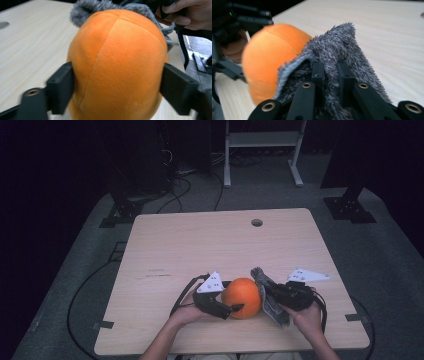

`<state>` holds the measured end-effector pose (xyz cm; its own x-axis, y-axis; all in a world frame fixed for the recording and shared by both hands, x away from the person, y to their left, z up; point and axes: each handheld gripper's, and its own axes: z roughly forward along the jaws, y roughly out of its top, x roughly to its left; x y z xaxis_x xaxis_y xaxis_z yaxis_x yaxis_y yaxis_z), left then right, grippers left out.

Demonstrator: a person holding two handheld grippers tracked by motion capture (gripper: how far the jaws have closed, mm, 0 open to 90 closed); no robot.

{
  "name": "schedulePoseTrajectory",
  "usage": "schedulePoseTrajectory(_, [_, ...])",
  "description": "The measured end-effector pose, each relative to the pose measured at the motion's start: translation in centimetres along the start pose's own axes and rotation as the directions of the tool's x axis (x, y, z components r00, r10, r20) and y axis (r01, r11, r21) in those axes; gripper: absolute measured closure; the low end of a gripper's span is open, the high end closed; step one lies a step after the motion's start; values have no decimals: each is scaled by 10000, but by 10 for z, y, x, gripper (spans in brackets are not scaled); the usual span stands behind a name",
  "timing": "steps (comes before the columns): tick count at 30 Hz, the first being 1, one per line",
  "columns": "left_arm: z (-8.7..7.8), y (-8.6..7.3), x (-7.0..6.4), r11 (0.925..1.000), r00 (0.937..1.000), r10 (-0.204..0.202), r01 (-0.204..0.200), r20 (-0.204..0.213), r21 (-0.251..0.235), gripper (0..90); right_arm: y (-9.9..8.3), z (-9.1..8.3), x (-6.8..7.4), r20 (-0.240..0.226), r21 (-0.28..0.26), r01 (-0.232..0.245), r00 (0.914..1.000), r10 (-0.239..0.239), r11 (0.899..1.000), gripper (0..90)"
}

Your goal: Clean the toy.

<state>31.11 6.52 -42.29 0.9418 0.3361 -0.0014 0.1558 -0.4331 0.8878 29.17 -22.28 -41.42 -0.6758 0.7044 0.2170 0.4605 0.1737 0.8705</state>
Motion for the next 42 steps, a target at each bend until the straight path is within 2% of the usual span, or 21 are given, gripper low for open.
schedulePoseTrajectory(1, [0, 2, -1, 10000, 9996, -43, 45, -270, 79, 238, 2, -4, 1, -93, -236, 9, 10000, -11, 9997, 778])
schedulePoseTrajectory(3, [0, 6, -2, 9998, 9986, 23, -12, -533, 190, 242, 8, -12, 7, -322, -716, 136, 9994, -160, 9973, 778])
schedulePoseTrajectory(6, [5, 9, -11, 9992, 9983, 230, -212, -527, 354, 243, 15, -17, 24, -875, -1093, 673, 9932, -770, 9917, 778])
schedulePoseTrajectory(8, [11, 11, -18, 9977, 9979, 417, -389, -488, 554, 232, 16, -12, 38, -870, -928, 1215, 9877, -1297, 9882, 777])
schedulePoseTrajectory(10, [12, 9, -19, 9980, 9988, 329, -308, -370, 558, 223, 15, -7, 43, -466, -727, 1776, 9823, -1812, 9814, 774])
schedulePoseTrajectory(12, [10, 7, -17, 9985, 9997, 238, -233, -80, 490, 226, 14, -8, 37, -411, -749, 1674, 9845, -1708, 9830, 773])
schedulePoseTrajectory(15, [9, 6, -17, 9974, 9982, 500, -516, 317, 497, 217, 11, -10, 22, -124, -603, 1175, 9929, -1185, 9912, 773])
schedulePoseTrajectory(17, [6, 6, -15, 9988, 9979, 407, -419, 499, 236, 210, 8, -11, 15, -8, -535, 984, 9951, -986, 9937, 774])
schedulePoseTrajectory(19, [6, 6, -10, 9995, 9995, 200, -206, 255, 246, 183, 7, -12, 11, -39, -543, 817, 9966, -820, 9952, 774])
schedulePoseTrajectory(21, [9, 3, -7, 9994, 9998, -149, 144, 147, 323, 167, 7, -12, 13, -44, -582, 870, 9962, -874, 9945, 776])
schedulePoseTrajectory(24, [13, 0, -9, 9996, 9999, -132, 134, -102, 234, 204, 10, -11, 26, -108, -612, 1235, 9922, -1244, 9905, 778])
schedulePoseTrajectory(27, [14, 1, -12, 9997, 9998, -134, 137, -166, 177, 223, 14, -11, 39, -392, -713, 1598, 9859, -1628, 9846, 778])
schedulePoseTrajectory(30, [17, 2, -18, 9995, 9998, 154, -150, -148, 277, 245, 16, -10, 45, -586, -729, 1763, 9818, -1807, 9816, 778])
schedulePoseTrajectory(32, [18, 2, -21, 9993, 9996, 279, -276, -105, 259, 255, 16, -10, 42, -462, -701, 1768, 9825, -1803, 9817, 778])
schedulePoseTrajectory(35, [17, 3, -20, 9986, 9988, 491, -492, 76, 189, 255, 15, -11, 29, -288, -709, 1467, 9884, -1490, 9866, 778])
schedulePoseTrajectory(39, [16, 2, -18, 9993, 9991, 379, -379, 171, 22, 262, 9, -14, 11, -187, -657, 872, 9959, -886, 9940, 779])
schedulePoseTrajectory(42, [17, 2, -17, 9993, 9992, 379, -379, 82, 43, 265, 7, -17, 8, 31, -486, 899, 9960, -899, 9948, 779])
